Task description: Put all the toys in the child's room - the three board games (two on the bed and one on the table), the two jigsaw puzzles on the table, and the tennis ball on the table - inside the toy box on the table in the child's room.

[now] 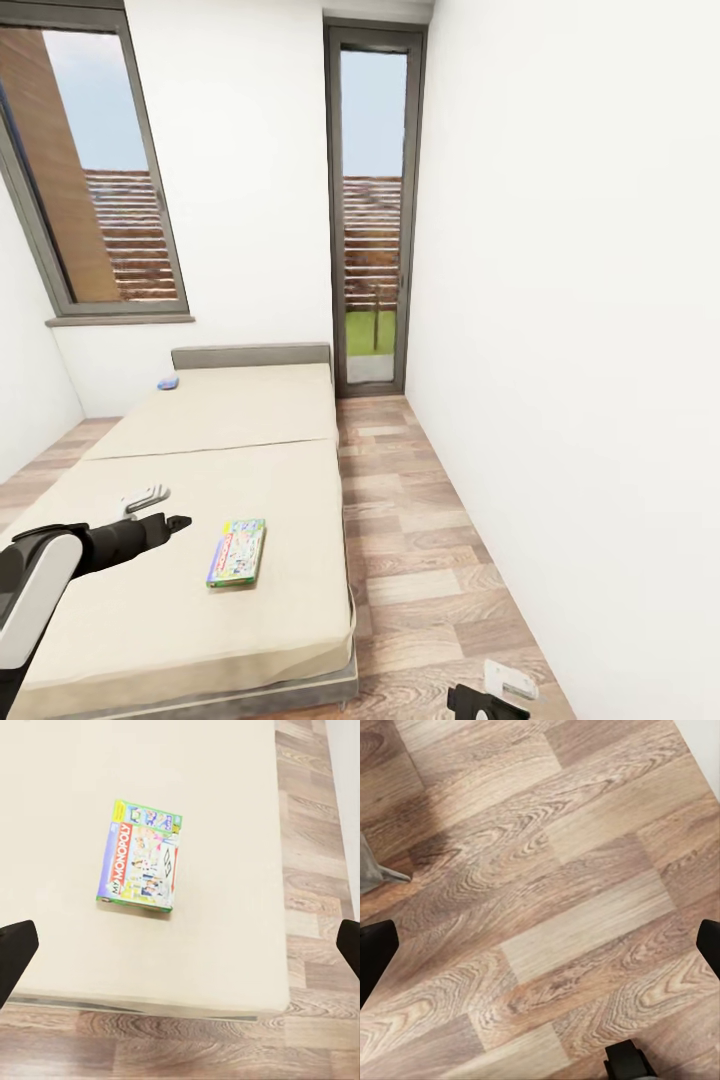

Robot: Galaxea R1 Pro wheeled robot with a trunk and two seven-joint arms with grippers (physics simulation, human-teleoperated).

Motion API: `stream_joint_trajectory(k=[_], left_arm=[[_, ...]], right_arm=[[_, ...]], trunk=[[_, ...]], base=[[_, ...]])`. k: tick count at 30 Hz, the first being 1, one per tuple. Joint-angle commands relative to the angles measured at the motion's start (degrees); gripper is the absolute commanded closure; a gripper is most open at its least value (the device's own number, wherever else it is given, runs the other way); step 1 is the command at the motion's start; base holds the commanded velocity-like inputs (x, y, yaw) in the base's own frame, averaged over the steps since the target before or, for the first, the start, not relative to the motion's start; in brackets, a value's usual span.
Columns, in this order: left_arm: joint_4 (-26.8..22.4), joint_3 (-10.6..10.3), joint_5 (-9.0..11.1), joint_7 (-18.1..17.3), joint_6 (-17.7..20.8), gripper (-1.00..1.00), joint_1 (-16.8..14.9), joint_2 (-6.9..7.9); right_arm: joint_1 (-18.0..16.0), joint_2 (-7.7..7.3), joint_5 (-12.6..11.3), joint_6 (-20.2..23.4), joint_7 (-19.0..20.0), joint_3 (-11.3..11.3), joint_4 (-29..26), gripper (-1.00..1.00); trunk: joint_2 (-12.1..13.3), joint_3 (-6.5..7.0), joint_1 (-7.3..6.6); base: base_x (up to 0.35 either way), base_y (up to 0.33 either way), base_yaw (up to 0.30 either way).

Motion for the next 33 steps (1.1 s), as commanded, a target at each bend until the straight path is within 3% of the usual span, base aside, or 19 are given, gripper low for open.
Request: stream_joint_trajectory(k=[1,9,19,33], left_arm=[[-0.05,0.00,0.58,0.54,0.21,-1.00,-0.04,0.01],[-0.05,-0.11,0.53,0.54,0.21,-1.00,-0.04,-0.01],[-0.13,-0.22,0.51,0.54,0.21,-1.00,-0.04,-0.01],[-0.14,-0.29,0.51,0.54,0.21,-1.00,-0.04,-0.01]], right_arm=[[-0.02,0.04,-0.60,0.13,-0.30,-0.05,-0.11,-1.00],[-0.02,0.07,-0.53,0.06,-0.30,0.00,-0.05,-1.00],[-0.09,0.07,-0.51,0.21,-0.26,0.01,0.41,-1.00],[-0.10,0.15,-0.51,0.24,-0.21,0.01,1.62,-1.00]], trunk=[[0.37,0.04,-0.23],[3.58,0.76,-1.98],[3.58,-0.18,-1.98],[9.20,1.00,-5.06]], base=[[0.000,0.000,0.000],[0.000,0.000,0.000],[0.000,0.000,0.000],[0.000,0.000,0.000]])
